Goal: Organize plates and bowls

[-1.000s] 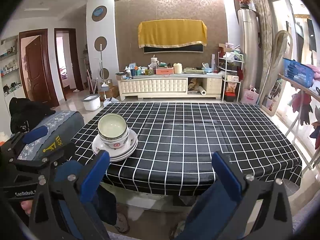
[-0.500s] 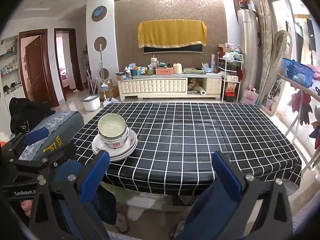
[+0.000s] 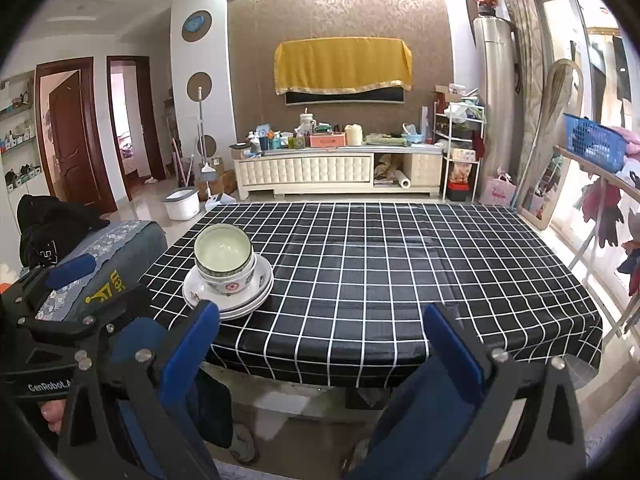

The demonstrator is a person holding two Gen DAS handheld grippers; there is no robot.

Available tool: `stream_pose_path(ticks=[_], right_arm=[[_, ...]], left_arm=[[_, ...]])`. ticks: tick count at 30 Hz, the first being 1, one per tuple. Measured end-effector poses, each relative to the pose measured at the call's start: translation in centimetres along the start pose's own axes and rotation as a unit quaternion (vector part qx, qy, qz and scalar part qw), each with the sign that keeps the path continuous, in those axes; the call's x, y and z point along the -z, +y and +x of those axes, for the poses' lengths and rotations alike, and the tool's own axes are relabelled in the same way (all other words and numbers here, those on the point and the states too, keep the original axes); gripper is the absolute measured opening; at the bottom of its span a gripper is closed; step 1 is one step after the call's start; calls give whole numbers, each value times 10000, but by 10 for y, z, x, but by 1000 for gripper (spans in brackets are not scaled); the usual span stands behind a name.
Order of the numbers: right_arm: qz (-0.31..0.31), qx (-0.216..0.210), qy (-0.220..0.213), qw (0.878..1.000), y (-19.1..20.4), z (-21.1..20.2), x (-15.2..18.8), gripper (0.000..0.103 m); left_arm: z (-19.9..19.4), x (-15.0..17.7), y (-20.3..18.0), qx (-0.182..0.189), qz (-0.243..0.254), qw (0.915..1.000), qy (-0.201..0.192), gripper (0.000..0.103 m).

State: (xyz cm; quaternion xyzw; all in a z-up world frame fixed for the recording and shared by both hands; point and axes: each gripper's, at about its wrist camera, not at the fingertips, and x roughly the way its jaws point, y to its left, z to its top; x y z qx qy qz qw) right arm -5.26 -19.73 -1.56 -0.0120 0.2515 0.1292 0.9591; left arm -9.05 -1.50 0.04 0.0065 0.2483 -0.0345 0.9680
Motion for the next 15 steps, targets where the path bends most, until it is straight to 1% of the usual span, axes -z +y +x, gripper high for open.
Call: stream_pose_path(ticks=[15], right_arm=[[3, -8, -7, 10000, 0, 0, 4, 103]], left_arm=[[0, 2, -1, -7, 3, 10000, 1, 103]])
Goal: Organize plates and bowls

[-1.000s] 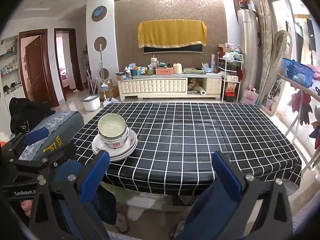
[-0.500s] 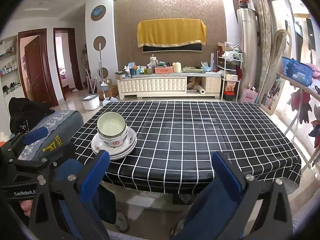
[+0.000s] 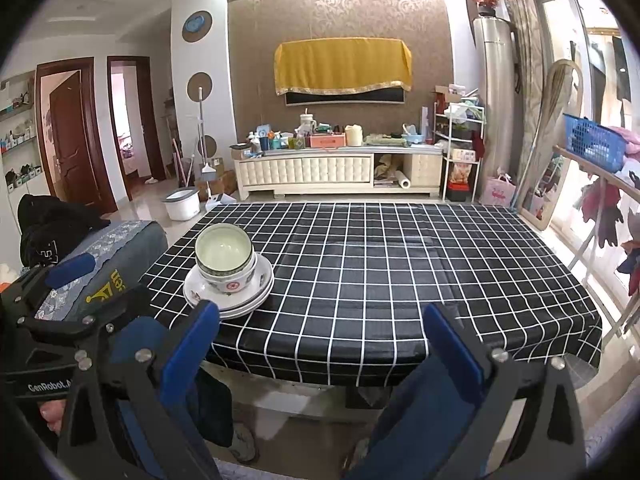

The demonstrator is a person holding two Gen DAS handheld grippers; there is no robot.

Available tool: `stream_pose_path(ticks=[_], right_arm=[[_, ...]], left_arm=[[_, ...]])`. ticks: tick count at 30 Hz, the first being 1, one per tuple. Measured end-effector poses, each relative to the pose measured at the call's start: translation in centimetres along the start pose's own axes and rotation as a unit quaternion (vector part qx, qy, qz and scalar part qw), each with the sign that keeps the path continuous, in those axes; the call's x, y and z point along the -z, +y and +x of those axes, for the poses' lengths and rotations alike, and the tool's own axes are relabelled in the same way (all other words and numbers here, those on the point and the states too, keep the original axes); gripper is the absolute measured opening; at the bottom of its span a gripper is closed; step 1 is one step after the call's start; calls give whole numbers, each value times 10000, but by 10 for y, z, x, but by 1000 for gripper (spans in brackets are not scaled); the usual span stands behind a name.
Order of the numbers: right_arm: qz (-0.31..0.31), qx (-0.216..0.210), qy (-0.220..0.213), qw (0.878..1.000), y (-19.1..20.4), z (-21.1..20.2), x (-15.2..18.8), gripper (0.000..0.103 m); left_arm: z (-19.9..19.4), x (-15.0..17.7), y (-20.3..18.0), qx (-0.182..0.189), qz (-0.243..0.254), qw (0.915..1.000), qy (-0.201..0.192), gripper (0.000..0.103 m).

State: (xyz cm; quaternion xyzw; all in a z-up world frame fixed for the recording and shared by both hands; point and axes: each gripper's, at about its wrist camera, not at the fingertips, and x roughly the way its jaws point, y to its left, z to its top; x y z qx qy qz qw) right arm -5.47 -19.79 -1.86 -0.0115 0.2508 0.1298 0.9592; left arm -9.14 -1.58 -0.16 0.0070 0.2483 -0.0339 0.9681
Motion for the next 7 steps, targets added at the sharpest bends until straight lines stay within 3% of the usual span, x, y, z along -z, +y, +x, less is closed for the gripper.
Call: stream_pose_path(ticks=[7], right_arm=[[-3, 13, -11, 10000, 0, 0, 0, 103]], left_arm=[[-1, 2, 0, -11, 14, 10000, -2, 103]])
